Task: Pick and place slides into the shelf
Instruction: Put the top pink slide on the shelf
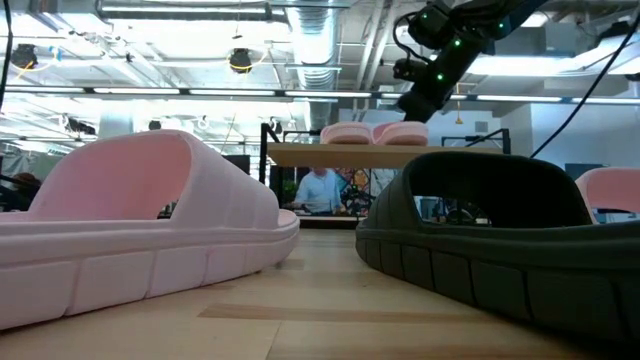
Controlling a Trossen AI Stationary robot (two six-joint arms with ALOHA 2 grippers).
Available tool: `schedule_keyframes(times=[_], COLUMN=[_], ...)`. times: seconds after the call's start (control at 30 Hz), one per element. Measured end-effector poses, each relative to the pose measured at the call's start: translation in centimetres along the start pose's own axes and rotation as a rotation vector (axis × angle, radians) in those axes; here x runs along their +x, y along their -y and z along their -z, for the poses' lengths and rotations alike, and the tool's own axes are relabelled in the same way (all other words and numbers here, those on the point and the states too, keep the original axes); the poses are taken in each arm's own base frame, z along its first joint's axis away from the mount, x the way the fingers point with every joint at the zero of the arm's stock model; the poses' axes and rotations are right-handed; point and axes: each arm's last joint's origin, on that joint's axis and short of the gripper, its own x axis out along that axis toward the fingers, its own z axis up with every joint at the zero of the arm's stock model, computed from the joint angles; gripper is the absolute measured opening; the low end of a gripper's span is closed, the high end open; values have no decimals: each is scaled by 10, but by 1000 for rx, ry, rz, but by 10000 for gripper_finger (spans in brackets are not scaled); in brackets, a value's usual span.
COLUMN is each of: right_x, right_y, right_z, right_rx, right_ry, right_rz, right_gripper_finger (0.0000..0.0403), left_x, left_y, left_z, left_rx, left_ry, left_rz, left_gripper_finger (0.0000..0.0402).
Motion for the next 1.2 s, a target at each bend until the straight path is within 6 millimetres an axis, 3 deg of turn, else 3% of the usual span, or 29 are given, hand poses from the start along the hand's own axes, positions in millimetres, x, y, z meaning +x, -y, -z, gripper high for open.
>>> schedule_keyframes(times=[0.27,0.77,1.2], right_x=[0,0,0], right_y=[-1,-1,-1], right_z=[-1,0,0], right_rx=[9,24,31], right_ry=[20,9,9], right_rz=[-34,-23,-22], right_gripper_finger=[59,106,109], left_x=[0,0,0], left_y=[0,0,0], left_z=[0,1,1], left_rx=[0,0,0], left_ry=[-8,-21,-21], left_rz=[4,11,11], left_gripper_finger=[139,139,139])
